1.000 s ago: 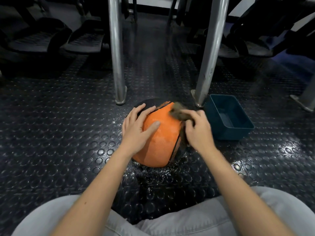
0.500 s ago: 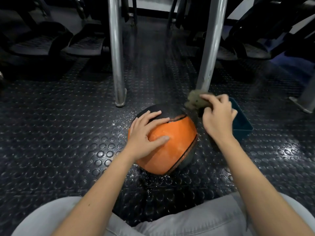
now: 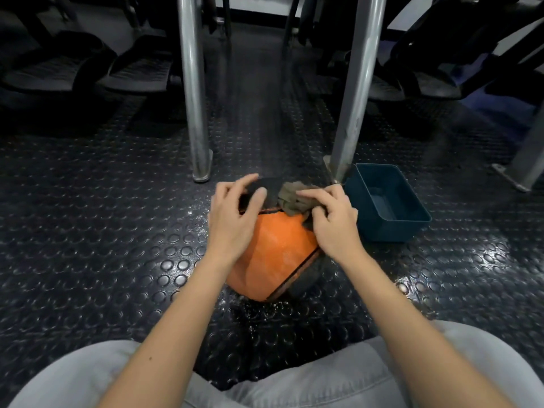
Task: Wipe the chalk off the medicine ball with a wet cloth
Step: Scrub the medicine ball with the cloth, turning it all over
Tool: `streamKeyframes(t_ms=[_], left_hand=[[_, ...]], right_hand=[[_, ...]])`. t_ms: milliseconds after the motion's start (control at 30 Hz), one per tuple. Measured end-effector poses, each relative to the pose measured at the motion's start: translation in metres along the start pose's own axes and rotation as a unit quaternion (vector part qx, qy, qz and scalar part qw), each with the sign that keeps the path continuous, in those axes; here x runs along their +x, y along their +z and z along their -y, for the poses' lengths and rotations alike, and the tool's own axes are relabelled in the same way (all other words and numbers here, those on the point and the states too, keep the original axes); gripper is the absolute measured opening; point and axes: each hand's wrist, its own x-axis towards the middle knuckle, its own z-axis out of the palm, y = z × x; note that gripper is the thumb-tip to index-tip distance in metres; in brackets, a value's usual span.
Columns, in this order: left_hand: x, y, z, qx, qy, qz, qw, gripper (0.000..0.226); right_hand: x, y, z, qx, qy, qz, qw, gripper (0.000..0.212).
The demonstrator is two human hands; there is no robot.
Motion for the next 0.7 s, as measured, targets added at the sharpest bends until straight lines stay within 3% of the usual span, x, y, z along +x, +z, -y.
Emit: streamKeyframes(t_ms=[100,233,367,433,500,567,633,700], left_hand=[[0.002,-0.003,-0.003,0.052,-0.126,-0.009,0.991,0.038],[0.0,-0.013,0.002,0.112,-0.157,0.011,0.981,0.04],[0.002,-0.02,0.007,0.079,-0.144,0.018,0.986,0.04],[0.004,-0.02,0.007,0.073,-0.144,0.013,0.987,0.039],[0.005,-0.018,0.006,0.07,-0.152,0.01,0.986,0.039],[0.003,-0.018,0.007,0.072,-0.153,0.006,0.986,0.038],[0.003,-0.019,0.007,0.065,-0.15,-0.003,0.987,0.037],[0.003,-0.018,0.006,0.059,-0.148,0.0,0.987,0.037]], right_hand=[[-0.008,0.003,0.005,0.037,-0.037,0.035,0.998,0.038],[-0.015,0.002,0.014,0.047,-0.114,0.072,0.99,0.037],[0.007,-0.006,-0.014,-0.135,0.062,0.053,0.987,0.035],[0.012,-0.015,-0.017,-0.155,0.101,0.01,0.983,0.038],[0.013,-0.017,0.004,-0.082,0.031,-0.086,0.992,0.039],[0.007,-0.013,0.026,0.008,-0.104,-0.143,0.984,0.041],[-0.009,0.0,0.028,-0.005,-0.226,-0.084,0.97,0.042],[-0.016,0.006,0.015,-0.054,-0.179,0.007,0.982,0.038]])
